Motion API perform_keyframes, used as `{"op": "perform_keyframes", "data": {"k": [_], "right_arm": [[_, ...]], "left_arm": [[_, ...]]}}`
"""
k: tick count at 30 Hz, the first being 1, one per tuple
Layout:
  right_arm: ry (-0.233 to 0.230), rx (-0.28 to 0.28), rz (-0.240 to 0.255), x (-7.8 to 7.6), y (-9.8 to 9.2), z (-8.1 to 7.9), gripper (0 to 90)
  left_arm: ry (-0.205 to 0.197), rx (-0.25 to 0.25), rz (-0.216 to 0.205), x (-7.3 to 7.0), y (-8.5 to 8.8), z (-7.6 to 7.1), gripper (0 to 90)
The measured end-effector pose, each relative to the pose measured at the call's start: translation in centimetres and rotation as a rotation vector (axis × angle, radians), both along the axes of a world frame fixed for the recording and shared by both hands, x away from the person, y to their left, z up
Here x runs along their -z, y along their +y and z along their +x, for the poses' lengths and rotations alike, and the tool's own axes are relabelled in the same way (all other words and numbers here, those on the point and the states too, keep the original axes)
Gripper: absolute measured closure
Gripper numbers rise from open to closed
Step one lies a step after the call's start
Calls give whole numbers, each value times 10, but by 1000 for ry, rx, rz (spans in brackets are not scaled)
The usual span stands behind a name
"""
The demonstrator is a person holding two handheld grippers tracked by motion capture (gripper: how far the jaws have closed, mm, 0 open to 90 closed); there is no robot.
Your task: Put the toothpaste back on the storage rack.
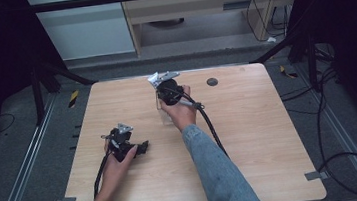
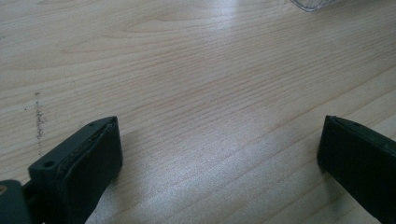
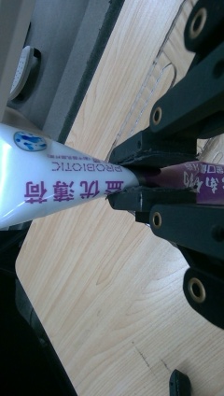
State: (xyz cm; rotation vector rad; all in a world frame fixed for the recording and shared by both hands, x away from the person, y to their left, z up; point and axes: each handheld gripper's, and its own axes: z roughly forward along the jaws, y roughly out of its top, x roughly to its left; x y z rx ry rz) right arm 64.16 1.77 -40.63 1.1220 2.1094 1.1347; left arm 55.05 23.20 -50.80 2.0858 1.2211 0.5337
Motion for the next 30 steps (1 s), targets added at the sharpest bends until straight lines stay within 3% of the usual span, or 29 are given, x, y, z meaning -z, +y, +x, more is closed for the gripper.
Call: {"op": "perform_keyframes", "data": {"k": [30], "right_arm": [[12,15,21,-1,-1,1,770]], "left_arm": [[-1,-3,-4,0,0,0,0]]}}
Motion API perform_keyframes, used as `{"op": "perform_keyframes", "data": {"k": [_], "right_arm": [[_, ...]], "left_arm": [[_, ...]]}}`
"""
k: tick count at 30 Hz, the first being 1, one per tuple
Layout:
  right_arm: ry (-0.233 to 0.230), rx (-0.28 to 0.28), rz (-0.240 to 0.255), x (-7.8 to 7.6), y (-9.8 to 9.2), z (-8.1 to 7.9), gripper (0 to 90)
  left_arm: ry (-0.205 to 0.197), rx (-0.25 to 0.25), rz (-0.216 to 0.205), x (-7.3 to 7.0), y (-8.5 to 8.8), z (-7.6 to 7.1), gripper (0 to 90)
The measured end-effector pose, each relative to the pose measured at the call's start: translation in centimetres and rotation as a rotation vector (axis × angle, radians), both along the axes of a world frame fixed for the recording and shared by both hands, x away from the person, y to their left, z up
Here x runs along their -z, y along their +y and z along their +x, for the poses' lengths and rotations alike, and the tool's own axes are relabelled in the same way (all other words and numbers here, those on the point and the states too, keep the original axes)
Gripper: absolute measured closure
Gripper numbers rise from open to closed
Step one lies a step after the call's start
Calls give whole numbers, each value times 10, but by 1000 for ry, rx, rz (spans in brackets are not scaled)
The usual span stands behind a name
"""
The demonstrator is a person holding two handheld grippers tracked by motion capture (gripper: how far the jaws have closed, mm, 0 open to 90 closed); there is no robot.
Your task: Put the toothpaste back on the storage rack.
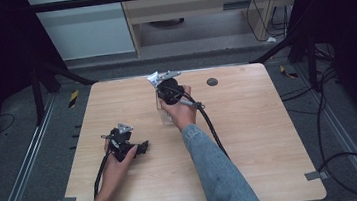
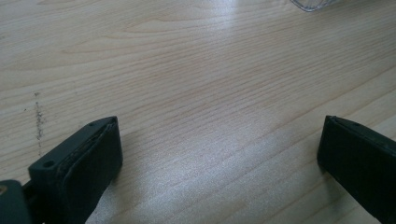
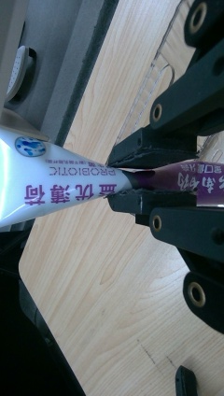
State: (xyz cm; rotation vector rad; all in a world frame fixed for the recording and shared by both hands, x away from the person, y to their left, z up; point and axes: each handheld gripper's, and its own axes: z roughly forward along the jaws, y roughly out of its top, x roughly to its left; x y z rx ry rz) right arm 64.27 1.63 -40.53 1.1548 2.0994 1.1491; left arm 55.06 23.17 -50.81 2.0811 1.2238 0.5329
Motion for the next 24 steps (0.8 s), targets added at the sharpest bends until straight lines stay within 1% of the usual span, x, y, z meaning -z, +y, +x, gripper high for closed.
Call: {"op": "perform_keyframes", "data": {"k": [11,17,22,24], "right_arm": [[2,-7,5,-1,-2,-2,776],[-2,-10,14,-4,-4,-4,735],[-1,-17,16,-5,-4,-4,722],[5,-23,14,-4,-3,-4,697]], "left_arm": [[1,1,2,0,0,0,0],[0,-1,-2,0,0,0,0],[-1,-2,-4,0,0,0,0],[-2,-2,-4,0,0,0,0]]}}
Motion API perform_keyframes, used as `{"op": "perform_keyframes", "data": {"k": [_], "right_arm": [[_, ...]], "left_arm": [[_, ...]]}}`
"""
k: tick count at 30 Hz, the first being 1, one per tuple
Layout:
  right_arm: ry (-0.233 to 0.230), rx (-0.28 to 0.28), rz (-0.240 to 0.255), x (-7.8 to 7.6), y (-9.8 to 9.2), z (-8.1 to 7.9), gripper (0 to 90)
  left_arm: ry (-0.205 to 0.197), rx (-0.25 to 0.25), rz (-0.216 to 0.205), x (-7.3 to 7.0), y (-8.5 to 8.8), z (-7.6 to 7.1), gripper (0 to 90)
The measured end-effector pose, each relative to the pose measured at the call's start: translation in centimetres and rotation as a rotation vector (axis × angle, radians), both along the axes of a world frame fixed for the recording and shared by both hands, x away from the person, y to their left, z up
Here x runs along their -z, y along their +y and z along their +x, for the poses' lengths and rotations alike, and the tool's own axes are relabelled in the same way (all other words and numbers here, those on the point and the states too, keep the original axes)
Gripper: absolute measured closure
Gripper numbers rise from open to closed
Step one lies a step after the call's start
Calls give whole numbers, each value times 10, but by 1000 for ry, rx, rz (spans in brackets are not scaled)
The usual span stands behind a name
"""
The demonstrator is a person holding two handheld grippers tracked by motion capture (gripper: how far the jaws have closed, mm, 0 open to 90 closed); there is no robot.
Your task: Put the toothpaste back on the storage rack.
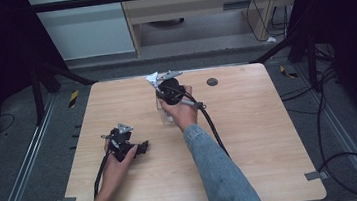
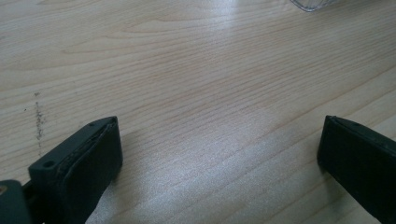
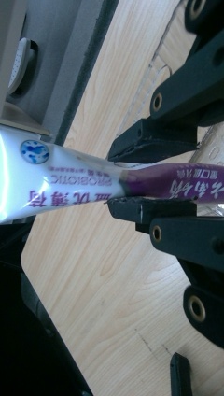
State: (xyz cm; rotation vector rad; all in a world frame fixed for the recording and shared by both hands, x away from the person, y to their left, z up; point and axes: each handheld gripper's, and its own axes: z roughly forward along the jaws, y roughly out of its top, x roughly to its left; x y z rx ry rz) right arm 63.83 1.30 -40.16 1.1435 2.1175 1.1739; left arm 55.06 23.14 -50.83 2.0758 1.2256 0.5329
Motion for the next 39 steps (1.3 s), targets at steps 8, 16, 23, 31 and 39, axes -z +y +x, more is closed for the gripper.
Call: {"op": "perform_keyframes", "data": {"k": [8,16,23,31,39], "right_arm": [[0,-7,0,0,0,-2,664],[-7,-10,5,-4,-4,-4,625],[-14,-17,8,-9,-6,-7,599],[-18,-26,7,-15,-9,-11,522],[-23,-28,15,-19,-12,-13,389]], "left_arm": [[3,4,6,0,0,0,0],[2,2,3,0,0,0,0],[1,2,3,0,0,0,0],[1,2,3,0,0,0,0],[1,2,3,0,0,0,0]]}}
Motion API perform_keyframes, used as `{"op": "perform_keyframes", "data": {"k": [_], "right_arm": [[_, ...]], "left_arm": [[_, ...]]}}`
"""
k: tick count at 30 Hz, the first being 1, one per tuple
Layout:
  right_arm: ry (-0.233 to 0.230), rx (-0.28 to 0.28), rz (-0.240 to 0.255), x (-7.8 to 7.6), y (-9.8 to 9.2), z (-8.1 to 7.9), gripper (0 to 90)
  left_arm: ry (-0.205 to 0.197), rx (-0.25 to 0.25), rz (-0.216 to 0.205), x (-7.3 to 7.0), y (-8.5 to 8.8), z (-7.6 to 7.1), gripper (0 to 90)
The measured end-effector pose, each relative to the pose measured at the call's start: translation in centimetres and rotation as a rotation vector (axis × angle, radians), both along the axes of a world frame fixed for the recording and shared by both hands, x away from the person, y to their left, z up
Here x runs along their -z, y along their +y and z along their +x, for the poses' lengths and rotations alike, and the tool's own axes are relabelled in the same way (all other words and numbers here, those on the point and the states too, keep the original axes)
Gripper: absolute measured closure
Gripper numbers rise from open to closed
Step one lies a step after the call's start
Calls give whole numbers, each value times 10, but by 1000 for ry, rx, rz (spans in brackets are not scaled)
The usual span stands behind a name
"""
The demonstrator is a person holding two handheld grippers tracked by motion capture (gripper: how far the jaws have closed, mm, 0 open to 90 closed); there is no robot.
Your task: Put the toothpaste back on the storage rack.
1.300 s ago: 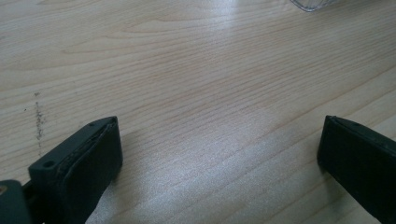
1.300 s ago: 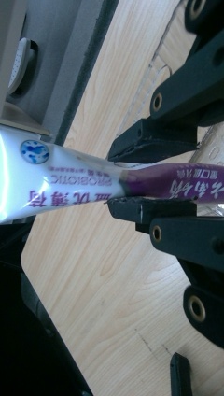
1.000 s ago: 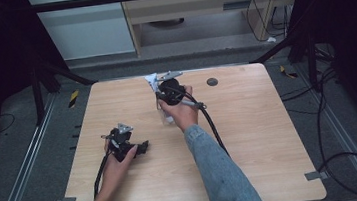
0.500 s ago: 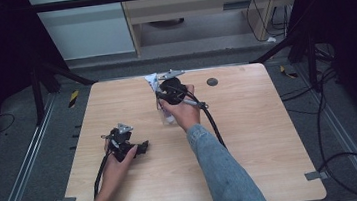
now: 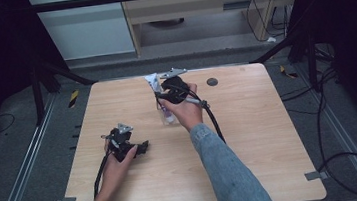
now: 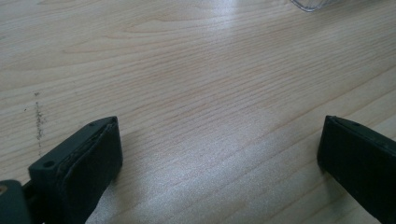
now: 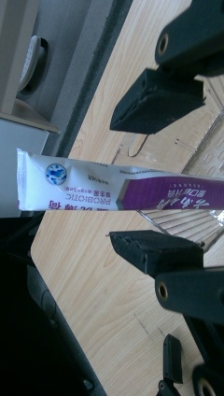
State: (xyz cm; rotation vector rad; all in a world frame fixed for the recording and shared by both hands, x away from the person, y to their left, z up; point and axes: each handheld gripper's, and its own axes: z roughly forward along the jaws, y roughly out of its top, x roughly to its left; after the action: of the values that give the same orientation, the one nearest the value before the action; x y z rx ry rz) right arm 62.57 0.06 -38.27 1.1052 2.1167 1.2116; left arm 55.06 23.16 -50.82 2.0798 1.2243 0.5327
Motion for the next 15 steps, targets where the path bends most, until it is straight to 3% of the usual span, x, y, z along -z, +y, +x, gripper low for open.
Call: {"op": "perform_keyframes", "data": {"k": [7,15], "right_arm": [[27,-8,32,-1,-6,-3,289],[59,-16,-32,-2,-15,-8,130]], "left_arm": [[0,0,0,0,0,0,0],[-1,-2,-3,0,0,0,0]]}}
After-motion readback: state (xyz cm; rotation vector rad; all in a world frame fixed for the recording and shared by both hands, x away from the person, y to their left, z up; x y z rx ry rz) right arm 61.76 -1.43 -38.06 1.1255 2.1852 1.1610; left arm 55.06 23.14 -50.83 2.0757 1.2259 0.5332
